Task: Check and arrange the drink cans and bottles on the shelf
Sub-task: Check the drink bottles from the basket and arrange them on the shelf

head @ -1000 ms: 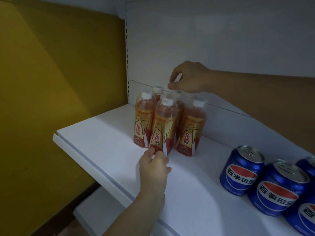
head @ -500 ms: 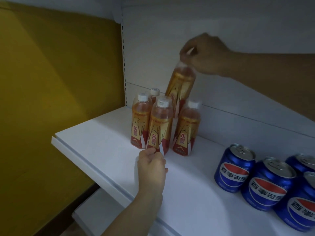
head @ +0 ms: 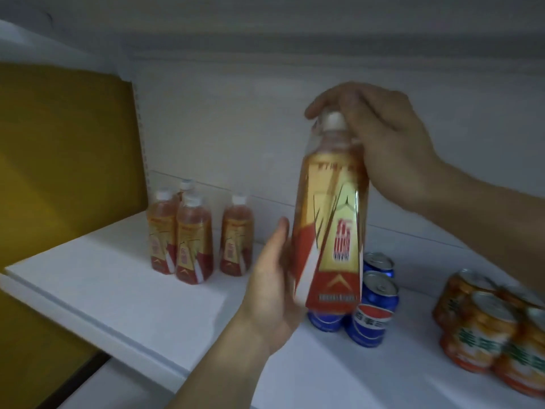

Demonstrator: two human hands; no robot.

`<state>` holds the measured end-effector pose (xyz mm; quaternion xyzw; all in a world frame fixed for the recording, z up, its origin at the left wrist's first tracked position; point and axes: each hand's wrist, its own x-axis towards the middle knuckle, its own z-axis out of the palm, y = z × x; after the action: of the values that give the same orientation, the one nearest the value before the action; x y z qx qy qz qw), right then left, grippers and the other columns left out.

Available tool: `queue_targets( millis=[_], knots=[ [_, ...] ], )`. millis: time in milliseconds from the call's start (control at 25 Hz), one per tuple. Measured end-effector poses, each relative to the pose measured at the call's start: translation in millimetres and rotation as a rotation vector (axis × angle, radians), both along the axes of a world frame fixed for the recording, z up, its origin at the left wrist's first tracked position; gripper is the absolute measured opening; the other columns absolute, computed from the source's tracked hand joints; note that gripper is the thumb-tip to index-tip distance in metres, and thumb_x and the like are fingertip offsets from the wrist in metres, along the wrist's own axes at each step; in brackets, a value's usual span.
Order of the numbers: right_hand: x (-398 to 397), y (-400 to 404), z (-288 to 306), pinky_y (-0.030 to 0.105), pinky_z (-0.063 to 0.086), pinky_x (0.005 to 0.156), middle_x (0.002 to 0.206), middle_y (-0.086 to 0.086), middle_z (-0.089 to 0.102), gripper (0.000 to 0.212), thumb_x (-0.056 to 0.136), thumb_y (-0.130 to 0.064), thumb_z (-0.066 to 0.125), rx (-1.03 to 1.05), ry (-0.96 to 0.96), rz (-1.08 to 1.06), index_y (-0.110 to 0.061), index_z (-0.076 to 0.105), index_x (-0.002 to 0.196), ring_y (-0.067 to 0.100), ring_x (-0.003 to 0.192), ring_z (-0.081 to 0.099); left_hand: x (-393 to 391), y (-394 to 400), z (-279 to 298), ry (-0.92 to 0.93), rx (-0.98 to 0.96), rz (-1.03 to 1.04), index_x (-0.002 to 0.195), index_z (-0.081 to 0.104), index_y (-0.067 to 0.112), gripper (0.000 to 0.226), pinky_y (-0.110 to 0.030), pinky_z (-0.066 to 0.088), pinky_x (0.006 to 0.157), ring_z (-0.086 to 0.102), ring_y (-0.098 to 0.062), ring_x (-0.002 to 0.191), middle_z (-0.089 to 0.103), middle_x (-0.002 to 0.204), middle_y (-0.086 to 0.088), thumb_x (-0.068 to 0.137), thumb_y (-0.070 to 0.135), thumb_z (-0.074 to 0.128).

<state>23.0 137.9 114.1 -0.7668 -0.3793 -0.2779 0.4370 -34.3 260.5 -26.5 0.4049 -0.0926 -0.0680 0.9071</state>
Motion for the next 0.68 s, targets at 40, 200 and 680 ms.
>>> queue_targets(
  millis=[40,200,680],
  knots=[
    [-11.4,-15.2,-8.0,0.021,0.05,0.077,0.094,-0.01,0.07,0.038,0.109,-0.018,0.034,0.022,0.019,0.002,-0.02,0.071,0.099,0.007,0.087,0.067,-0.7,-15.6,0.2,-0.034,-0.02,-0.136,0.115,0.076,0.016,0.064,-0.045,0.057,0.088,0.073,-0.029,0.1,0.075,0.113,-0.012,0.098,0.058,0.031],
    [-35.4,-76.3,-24.3,0.027,0.055,0.079,0.102,-0.003,0.073,0.034,0.11,-0.022,0.037,0.195,0.08,-0.103,-0.021,0.07,0.105,0.017,0.092,0.071,2.3,-74.7,-7.3,-0.065,-0.018,-0.318,0.139,0.057,0.01,0.074,-0.05,0.05,0.094,0.065,-0.035,0.105,0.065,0.124,-0.018,0.093,0.066,0.04],
    [-50.2,-174.2,-87.5,0.058,0.051,0.085,0.117,0.041,0.056,0.057,0.089,-0.044,0.061,0.642,0.578,0.221,-0.003,0.054,0.129,0.059,0.099,0.061,2.9,-160.1,-12.2,0.03,0.218,-0.305,0.118,0.074,0.027,0.061,-0.043,0.056,0.093,0.073,-0.025,0.105,0.075,0.117,-0.007,0.09,0.068,0.038]
  ],
)
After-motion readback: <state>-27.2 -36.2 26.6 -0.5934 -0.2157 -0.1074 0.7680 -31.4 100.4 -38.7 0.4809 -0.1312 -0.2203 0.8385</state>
